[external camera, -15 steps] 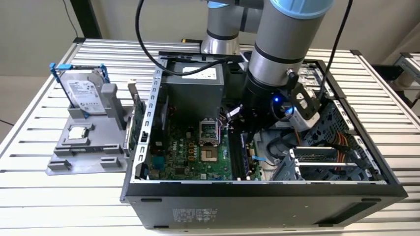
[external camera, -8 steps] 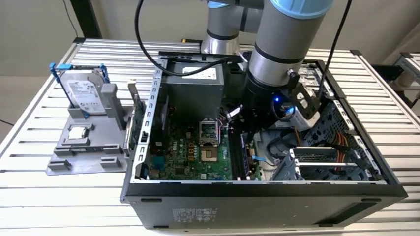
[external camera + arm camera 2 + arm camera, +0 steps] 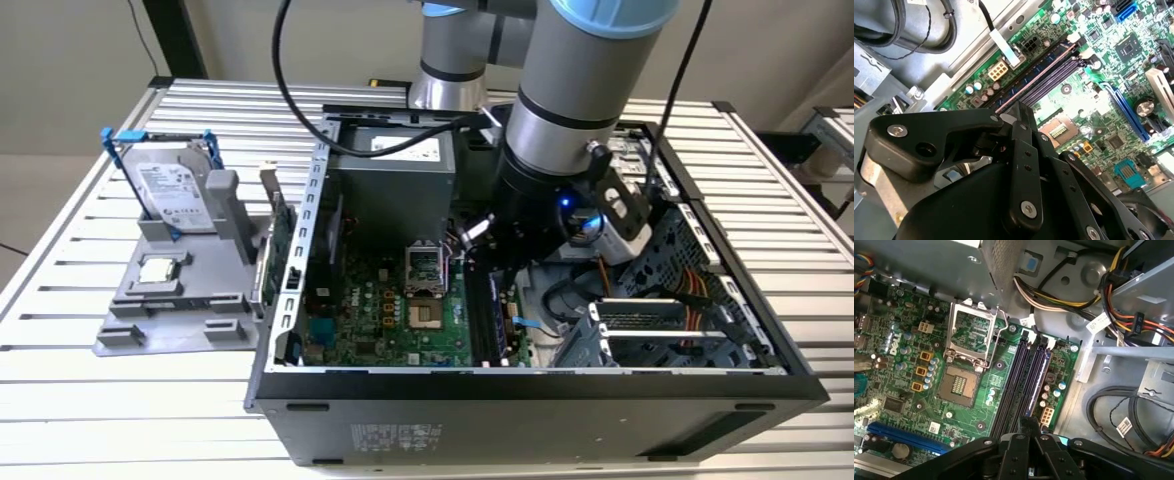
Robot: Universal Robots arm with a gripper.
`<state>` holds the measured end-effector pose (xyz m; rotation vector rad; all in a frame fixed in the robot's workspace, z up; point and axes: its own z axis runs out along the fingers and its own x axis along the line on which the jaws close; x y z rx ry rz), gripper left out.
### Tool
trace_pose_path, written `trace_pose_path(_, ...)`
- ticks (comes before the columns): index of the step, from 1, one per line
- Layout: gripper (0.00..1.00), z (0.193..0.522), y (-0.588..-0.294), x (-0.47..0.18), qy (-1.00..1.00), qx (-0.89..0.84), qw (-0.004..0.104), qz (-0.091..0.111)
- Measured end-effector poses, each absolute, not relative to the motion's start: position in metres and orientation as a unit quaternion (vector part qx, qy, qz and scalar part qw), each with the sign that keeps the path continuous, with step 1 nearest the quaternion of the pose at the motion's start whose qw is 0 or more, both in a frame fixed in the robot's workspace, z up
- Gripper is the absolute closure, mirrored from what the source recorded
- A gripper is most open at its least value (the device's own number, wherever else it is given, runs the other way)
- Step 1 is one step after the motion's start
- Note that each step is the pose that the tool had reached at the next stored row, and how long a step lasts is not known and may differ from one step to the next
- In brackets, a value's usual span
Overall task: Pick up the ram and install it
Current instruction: 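Press down the ram until it locks into place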
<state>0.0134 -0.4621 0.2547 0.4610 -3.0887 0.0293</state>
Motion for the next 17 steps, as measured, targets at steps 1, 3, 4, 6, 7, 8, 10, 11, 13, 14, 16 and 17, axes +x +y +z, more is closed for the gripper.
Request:
trace_pose_path(1,1.0,0.2547,-0.4621,0.0134,-0.988,0.151,0.009,0.009)
trace_pose_path(3,1.0,0.2547,-0.4621,0.0134,-0.987,0.157,0.01,0.009)
trace_pose_path(4,1.0,0.2547,-0.4621,0.0134,-0.987,0.159,0.01,0.009)
trace_pose_path(6,1.0,0.2548,-0.4621,0.0134,-0.987,0.163,0.01,0.009)
trace_pose_path(7,1.0,0.2548,-0.4621,0.0134,-0.987,0.163,0.01,0.009)
trace_pose_path(8,1.0,0.2548,-0.4621,0.0134,-0.987,0.163,0.01,0.009)
trace_pose_path(10,1.0,0.2548,-0.4621,0.0134,-0.986,0.163,0.01,0.009)
trace_pose_path(11,1.0,0.2548,-0.4621,0.0135,-0.986,0.163,0.01,0.009)
trace_pose_path(13,1.0,0.2547,-0.4621,0.0134,-0.986,0.164,0.01,0.009)
trace_pose_path(14,1.0,0.2547,-0.4621,0.0135,-0.986,0.167,0.01,0.009)
trace_pose_path(16,1.0,0.2547,-0.4621,0.0135,-0.985,0.174,0.01,0.009)
trace_pose_path(17,1.0,0.2547,-0.4621,0.0135,-0.984,0.178,0.01,0.009)
